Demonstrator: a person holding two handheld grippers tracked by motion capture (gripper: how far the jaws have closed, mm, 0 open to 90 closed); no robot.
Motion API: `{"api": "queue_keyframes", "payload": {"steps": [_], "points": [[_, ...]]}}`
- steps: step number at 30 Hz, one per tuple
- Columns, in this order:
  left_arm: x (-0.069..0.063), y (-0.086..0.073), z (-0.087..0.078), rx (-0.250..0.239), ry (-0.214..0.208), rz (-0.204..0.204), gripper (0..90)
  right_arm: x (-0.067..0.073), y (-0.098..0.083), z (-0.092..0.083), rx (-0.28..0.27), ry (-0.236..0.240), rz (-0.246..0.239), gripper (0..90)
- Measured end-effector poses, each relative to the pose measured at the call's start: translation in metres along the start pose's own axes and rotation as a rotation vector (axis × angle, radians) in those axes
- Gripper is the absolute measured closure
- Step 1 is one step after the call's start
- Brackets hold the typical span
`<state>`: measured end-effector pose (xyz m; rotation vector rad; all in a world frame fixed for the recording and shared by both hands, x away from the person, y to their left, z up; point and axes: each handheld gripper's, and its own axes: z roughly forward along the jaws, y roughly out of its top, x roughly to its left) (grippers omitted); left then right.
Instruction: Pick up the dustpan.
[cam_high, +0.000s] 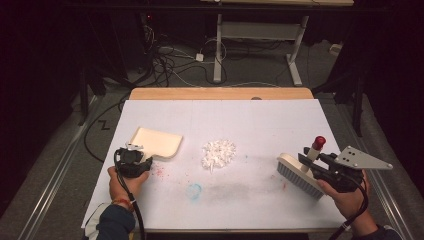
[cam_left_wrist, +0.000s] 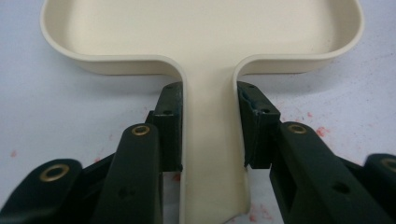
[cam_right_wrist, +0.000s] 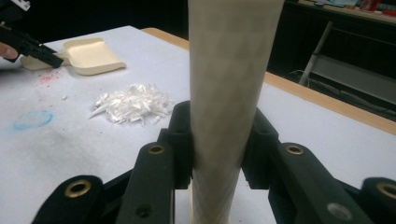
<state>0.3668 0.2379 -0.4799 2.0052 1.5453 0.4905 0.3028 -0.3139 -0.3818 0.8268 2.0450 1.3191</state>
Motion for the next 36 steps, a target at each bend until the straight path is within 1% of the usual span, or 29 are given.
{"api": "queue_keyframes", "payload": {"steps": [1,3,5,6,7,9,10,12,15,17,18,19,21,22,24,26,29,30,33,35,36], "points": [[0.002,0.001,-0.001,0.008,-0.012,0.002,63.6,0.001,0.000,0.001,-0.002,0.002,-0.002,70.4],[0.005,0.005,-0.002,0.025,-0.017,0.016,63.8,0.001,0.000,0.001,0.000,0.006,-0.007,70.4],[0.010,0.007,-0.007,0.034,-0.052,0.022,63.9,0.000,0.000,0.001,0.002,0.012,0.006,70.4],[0.012,0.008,-0.012,0.035,-0.059,0.032,63.9,-0.001,0.000,0.000,0.001,0.022,0.019,70.4],[0.011,0.009,-0.017,0.041,-0.049,0.051,64.0,-0.002,-0.001,0.000,-0.002,0.030,0.028,70.4],[0.012,0.010,-0.029,0.057,-0.029,0.126,64.0,-0.003,-0.001,0.000,0.000,0.023,0.025,70.4],[0.013,0.010,-0.035,0.064,-0.028,0.147,64.0,-0.003,-0.001,0.000,0.001,0.019,0.021,70.4],[0.014,0.009,-0.048,0.102,-0.054,0.176,64.0,-0.004,-0.002,-0.001,-0.002,0.020,0.028,70.4],[0.013,0.003,-0.066,0.161,-0.063,0.246,64.0,-0.005,-0.002,-0.001,-0.003,0.010,0.022,70.4],[0.012,-0.001,-0.077,0.189,-0.071,0.269,63.9,-0.005,-0.002,-0.001,-0.002,0.006,0.020,70.5],[0.013,-0.003,-0.082,0.202,-0.088,0.270,64.0,-0.005,-0.002,-0.001,-0.003,0.004,0.021,70.5],[0.012,-0.006,-0.086,0.210,-0.097,0.276,63.9,-0.006,-0.002,-0.001,-0.003,0.001,0.023,70.4],[0.009,-0.010,-0.092,0.237,-0.105,0.317,63.9,-0.006,-0.002,-0.001,-0.002,0.001,0.024,70.4],[0.006,-0.012,-0.093,0.250,-0.116,0.331,63.9,-0.006,-0.002,-0.001,-0.002,0.002,0.025,70.4],[0.001,-0.015,-0.095,0.290,-0.140,0.378,63.9,-0.005,-0.002,-0.001,-0.003,0.001,0.026,70.4],[-0.004,-0.015,-0.096,0.304,-0.158,0.406,63.9,-0.005,-0.002,-0.001,-0.002,0.004,0.025,70.4],[-0.014,-0.013,-0.097,0.323,-0.182,0.461,63.9,-0.005,-0.002,-0.002,-0.002,0.006,0.022,70.4],[-0.017,-0.012,-0.097,0.329,-0.194,0.476,63.8,-0.005,-0.002,-0.002,-0.002,0.004,0.024,70.4],[-0.027,-0.011,-0.095,0.341,-0.202,0.513,63.8,-0.006,-0.002,-0.001,-0.002,0.001,0.025,70.4],[-0.032,-0.010,-0.092,0.332,-0.214,0.525,63.8,-0.005,-0.002,-0.001,-0.002,-0.001,0.024,70.4],[-0.035,-0.010,-0.091,0.334,-0.213,0.535,63.8,-0.005,-0.002,0.000,-0.003,-0.001,0.024,70.4]]}}
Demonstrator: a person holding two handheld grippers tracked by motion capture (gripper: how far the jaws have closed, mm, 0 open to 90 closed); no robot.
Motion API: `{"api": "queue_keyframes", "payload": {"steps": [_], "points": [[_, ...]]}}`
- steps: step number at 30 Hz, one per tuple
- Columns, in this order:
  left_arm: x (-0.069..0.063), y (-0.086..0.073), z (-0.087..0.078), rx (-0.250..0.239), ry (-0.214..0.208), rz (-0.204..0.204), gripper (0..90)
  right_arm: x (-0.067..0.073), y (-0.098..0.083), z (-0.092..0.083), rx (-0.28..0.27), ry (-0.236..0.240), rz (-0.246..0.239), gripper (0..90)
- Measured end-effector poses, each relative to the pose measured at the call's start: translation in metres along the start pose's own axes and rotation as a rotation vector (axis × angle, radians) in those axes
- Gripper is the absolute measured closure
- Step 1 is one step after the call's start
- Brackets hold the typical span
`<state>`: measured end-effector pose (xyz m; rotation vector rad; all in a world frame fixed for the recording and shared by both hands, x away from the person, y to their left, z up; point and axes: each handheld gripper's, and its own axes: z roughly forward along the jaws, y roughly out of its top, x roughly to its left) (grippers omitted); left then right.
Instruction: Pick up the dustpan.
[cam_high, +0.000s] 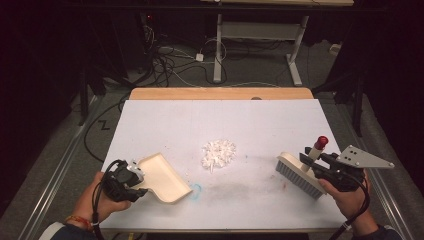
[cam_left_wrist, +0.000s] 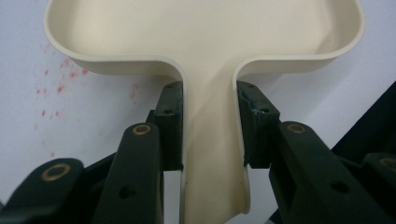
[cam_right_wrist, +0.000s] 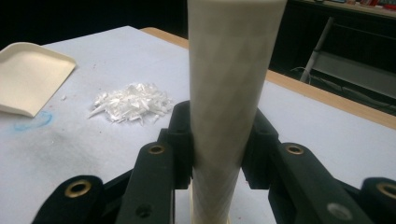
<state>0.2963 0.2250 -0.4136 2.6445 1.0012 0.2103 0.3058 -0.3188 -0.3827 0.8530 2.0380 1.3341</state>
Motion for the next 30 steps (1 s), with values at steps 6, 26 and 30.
{"api": "queue_keyframes", "payload": {"steps": [6,26,30], "points": [[-0.001,0.007,0.007,0.008,-0.017,0.025,63.7,-0.001,0.003,0.006,0.000,-0.006,0.001,70.4],[0.000,0.011,0.013,0.024,-0.023,0.050,63.6,-0.029,0.028,0.057,-0.064,-0.078,0.018,70.5],[0.001,0.010,0.016,0.023,-0.034,0.033,63.6,-0.032,0.029,0.071,-0.040,-0.084,0.008,70.5]]}}
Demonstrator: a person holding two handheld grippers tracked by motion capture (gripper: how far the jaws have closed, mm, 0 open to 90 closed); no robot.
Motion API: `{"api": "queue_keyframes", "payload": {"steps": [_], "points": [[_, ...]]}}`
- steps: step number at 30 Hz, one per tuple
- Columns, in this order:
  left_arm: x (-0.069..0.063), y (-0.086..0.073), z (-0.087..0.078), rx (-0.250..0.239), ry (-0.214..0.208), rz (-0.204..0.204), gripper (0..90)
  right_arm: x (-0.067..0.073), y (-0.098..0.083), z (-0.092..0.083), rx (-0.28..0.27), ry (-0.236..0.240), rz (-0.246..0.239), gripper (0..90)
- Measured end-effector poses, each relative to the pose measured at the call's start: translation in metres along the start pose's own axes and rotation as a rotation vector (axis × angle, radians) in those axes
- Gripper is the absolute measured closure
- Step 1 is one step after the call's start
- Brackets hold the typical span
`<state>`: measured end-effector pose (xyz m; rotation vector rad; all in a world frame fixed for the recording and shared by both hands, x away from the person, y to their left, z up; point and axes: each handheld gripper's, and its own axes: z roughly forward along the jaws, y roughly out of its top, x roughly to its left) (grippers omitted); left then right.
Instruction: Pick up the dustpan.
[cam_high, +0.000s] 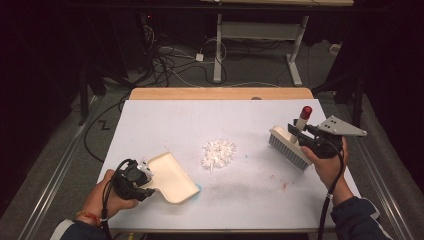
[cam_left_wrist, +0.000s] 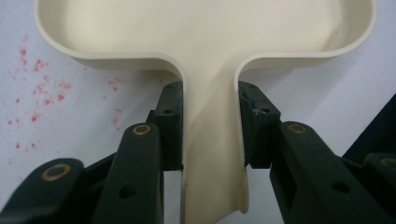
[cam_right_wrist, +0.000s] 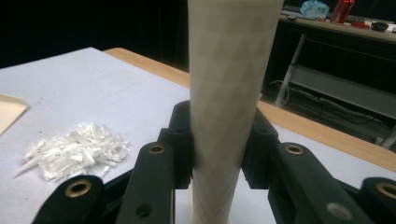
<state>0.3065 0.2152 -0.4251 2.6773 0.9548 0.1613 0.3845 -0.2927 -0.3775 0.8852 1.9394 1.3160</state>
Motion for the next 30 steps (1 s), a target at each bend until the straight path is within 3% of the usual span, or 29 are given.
{"api": "queue_keyframes", "payload": {"steps": [3,14,20,26,30], "points": [[0.000,0.000,0.000,-0.005,-0.001,0.000,63.6,-0.001,0.001,0.008,0.013,-0.008,-0.011,70.5],[-0.003,0.001,0.003,0.009,-0.008,0.010,63.6,-0.009,-0.002,0.024,0.014,-0.021,0.054,70.5],[-0.003,0.002,0.004,0.015,-0.006,0.013,63.6,-0.007,-0.001,0.025,0.026,-0.015,0.033,70.5],[-0.001,0.003,0.005,0.010,-0.011,0.017,63.5,-0.006,0.000,0.027,0.023,-0.010,0.046,70.6],[-0.001,0.004,0.008,0.009,-0.018,0.016,63.5,-0.003,0.004,0.031,0.029,-0.009,0.023,70.6]]}}
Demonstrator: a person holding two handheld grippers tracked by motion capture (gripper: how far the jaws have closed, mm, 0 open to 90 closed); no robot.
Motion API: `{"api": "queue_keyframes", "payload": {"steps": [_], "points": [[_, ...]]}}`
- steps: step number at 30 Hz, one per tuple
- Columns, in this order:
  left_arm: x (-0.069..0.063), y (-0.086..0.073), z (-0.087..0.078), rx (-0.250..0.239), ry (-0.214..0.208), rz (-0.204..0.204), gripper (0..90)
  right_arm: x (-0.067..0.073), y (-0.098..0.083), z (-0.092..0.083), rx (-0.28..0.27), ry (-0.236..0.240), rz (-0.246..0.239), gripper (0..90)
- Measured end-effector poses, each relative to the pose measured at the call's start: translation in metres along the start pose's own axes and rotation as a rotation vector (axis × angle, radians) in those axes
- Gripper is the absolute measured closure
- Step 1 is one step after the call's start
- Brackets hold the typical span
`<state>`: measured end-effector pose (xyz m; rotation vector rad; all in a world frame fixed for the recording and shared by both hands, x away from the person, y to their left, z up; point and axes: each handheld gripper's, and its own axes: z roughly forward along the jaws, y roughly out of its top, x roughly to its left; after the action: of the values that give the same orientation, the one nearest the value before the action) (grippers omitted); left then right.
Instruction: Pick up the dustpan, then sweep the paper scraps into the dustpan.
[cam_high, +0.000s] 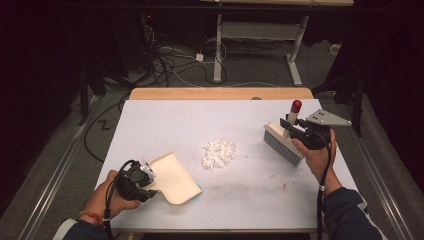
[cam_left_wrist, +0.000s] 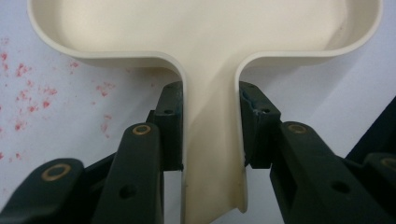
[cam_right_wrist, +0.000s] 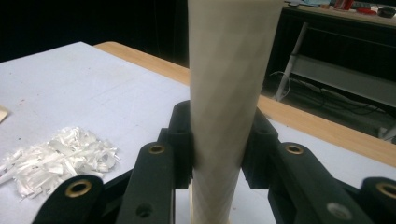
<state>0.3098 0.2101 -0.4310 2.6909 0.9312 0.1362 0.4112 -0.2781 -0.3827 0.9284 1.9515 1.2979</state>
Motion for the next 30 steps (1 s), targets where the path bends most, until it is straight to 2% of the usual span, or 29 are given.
{"api": "queue_keyframes", "payload": {"steps": [13,26,30], "points": [[0.000,0.004,0.004,-0.022,-0.001,-0.022,63.5,0.008,0.010,0.018,0.012,0.014,-0.007,70.6],[-0.001,0.016,0.012,-0.016,-0.005,-0.020,63.5,0.022,0.024,0.052,-0.011,0.001,-0.032,70.6],[-0.001,0.017,0.015,-0.008,-0.003,-0.020,63.5,0.023,0.026,0.063,-0.025,-0.010,-0.009,70.6]]}}
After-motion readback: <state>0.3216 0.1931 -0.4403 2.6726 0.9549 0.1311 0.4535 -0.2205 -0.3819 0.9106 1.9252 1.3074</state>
